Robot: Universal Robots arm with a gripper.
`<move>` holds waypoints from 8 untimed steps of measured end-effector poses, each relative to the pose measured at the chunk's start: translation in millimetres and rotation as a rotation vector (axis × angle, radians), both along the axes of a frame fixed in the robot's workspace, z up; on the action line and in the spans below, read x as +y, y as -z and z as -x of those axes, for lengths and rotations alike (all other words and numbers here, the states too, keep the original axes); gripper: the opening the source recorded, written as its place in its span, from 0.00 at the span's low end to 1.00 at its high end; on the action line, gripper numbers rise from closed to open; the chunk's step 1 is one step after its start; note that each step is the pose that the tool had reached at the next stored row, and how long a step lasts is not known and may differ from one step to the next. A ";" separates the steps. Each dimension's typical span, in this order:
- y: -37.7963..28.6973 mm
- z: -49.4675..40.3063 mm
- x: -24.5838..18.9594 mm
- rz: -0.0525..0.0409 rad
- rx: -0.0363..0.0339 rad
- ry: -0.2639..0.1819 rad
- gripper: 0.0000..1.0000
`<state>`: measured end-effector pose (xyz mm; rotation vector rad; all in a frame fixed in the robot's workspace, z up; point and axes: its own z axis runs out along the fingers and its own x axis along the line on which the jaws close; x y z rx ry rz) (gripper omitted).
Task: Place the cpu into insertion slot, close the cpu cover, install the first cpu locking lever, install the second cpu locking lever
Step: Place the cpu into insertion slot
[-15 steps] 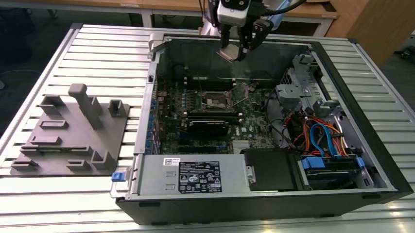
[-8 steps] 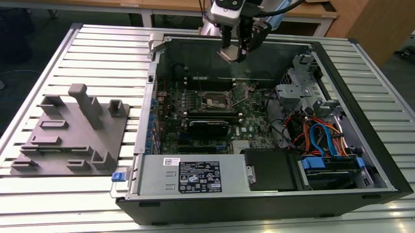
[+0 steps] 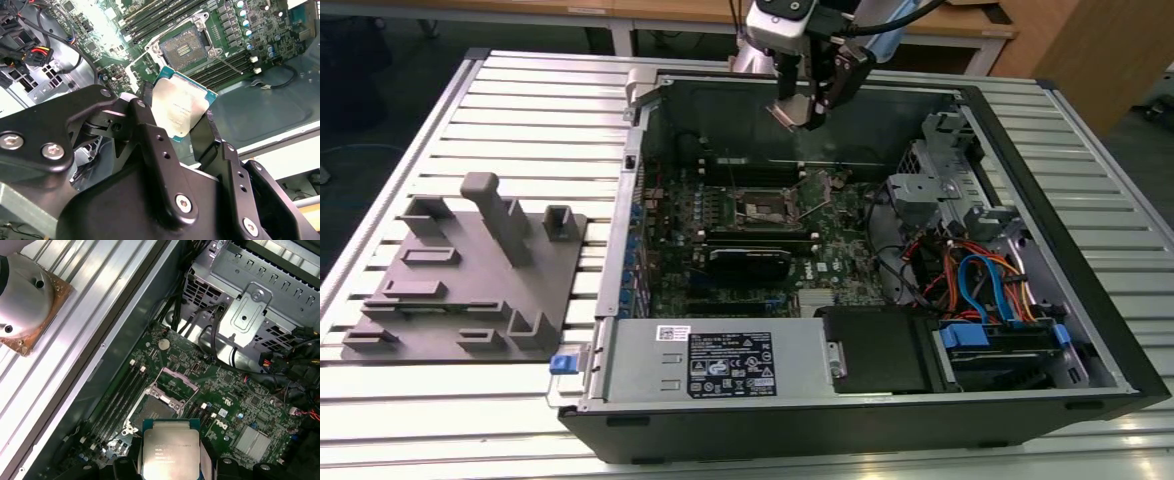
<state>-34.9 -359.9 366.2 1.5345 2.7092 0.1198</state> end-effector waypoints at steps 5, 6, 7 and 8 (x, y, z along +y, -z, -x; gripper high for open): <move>0.0 0.0 0.0 0.0000 0.0000 0.001 0.54; 0.0 0.0 0.0 0.0000 0.0000 0.001 0.54; 0.0 0.0 0.0 0.0001 0.0000 0.001 0.54; 0.0 0.0 0.0 0.0000 -0.0001 0.001 0.54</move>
